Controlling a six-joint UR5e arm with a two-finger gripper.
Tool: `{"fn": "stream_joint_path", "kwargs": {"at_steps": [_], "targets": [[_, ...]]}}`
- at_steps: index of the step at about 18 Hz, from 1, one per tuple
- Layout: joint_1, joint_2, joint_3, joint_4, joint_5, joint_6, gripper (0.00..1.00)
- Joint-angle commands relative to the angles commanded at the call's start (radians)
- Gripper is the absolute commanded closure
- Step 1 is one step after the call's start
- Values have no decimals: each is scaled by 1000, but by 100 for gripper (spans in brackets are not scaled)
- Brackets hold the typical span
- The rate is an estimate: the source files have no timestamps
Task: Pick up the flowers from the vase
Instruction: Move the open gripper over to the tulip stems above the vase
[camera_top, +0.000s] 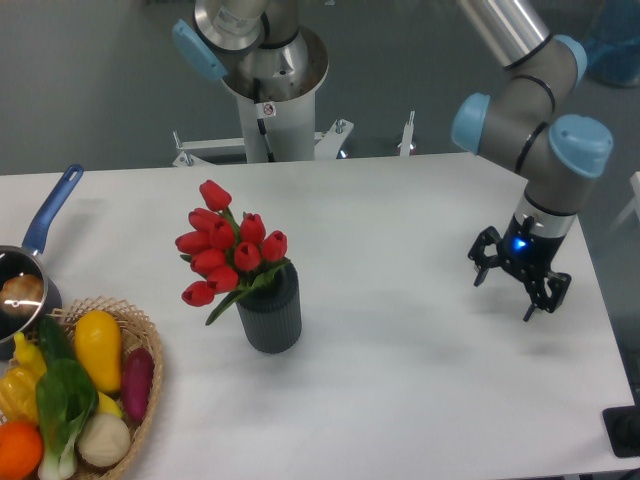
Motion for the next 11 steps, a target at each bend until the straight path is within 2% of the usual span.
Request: {"fn": "stream_joint_path", "kwargs": {"at_steps": [2,4,6,8,9,11], "targets": [[0,3,-9,-5,-46,-9,0],[5,3,-25,-14,-165,-8,0],[12,15,-70,-26,-323,-9,0],[23,41,-120,-29,-400,-15,0],[23,60,-130,-47,-406,-21,0],[22,106,-126,-163,-407,-28,0]]}}
